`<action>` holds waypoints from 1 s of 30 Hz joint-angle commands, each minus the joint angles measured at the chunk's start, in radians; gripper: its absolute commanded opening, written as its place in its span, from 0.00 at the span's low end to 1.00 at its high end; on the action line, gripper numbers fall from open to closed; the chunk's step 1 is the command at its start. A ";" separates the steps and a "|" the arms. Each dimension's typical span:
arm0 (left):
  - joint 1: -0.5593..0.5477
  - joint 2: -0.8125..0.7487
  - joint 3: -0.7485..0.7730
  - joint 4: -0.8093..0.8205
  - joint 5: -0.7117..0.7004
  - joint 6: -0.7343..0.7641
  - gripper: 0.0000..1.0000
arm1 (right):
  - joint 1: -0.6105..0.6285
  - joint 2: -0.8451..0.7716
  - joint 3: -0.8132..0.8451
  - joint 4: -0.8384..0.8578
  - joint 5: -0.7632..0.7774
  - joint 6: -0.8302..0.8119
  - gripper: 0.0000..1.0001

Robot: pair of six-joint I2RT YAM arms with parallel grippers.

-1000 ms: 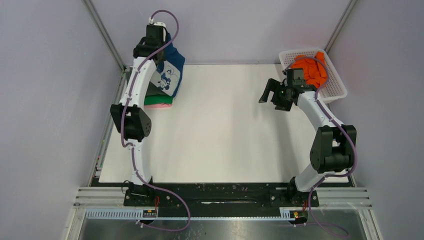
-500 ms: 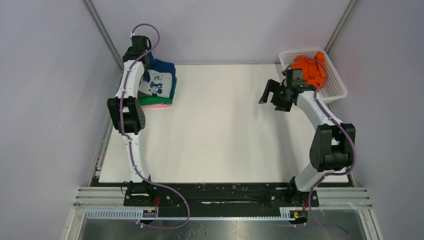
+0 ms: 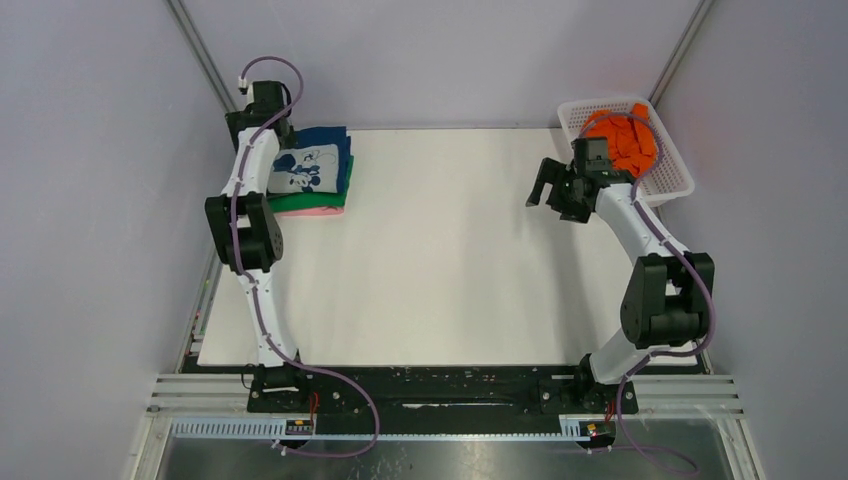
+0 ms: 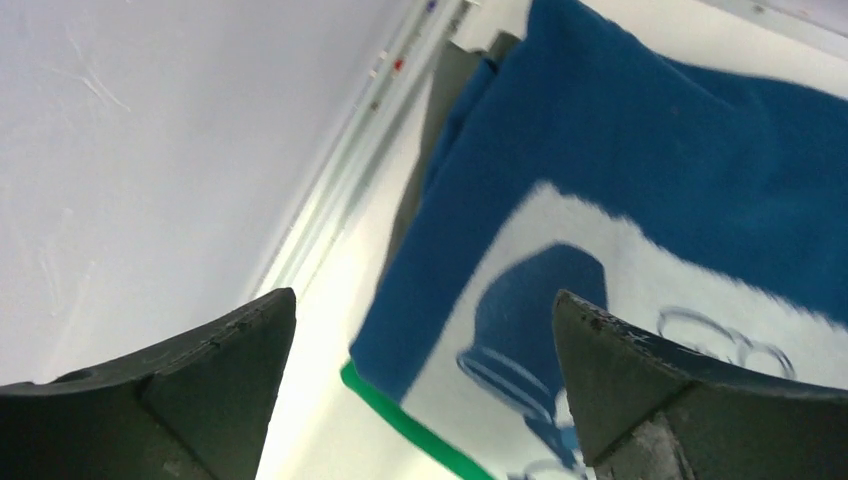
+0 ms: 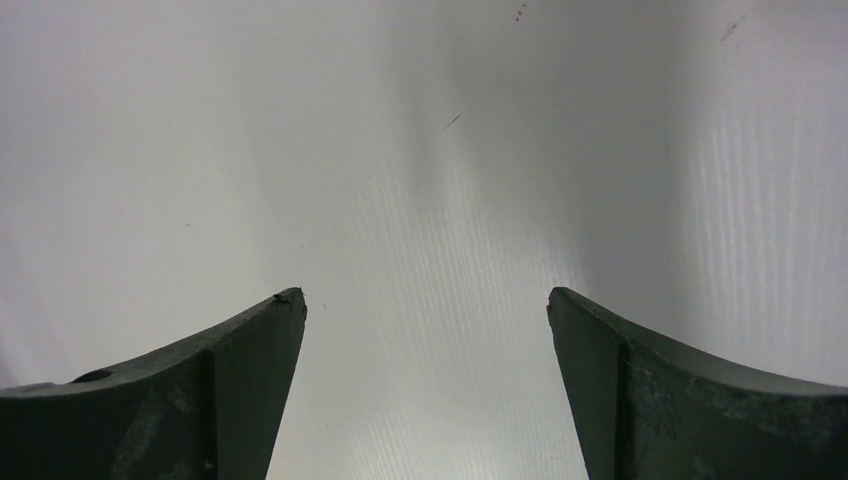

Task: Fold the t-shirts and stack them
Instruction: Put the neatly folded tshirt into the corner of the board with the left arm, then reset both arms

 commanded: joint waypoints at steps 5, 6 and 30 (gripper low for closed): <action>-0.046 -0.418 -0.322 0.091 0.327 -0.234 0.99 | -0.018 -0.202 -0.090 0.049 0.123 0.092 0.99; -0.061 -0.483 -0.413 0.134 0.374 -0.240 0.99 | -0.019 -0.223 -0.111 0.050 0.129 0.108 0.99; -0.384 -1.465 -1.712 0.502 0.432 -0.483 0.99 | -0.016 -0.717 -0.760 0.222 -0.010 0.082 1.00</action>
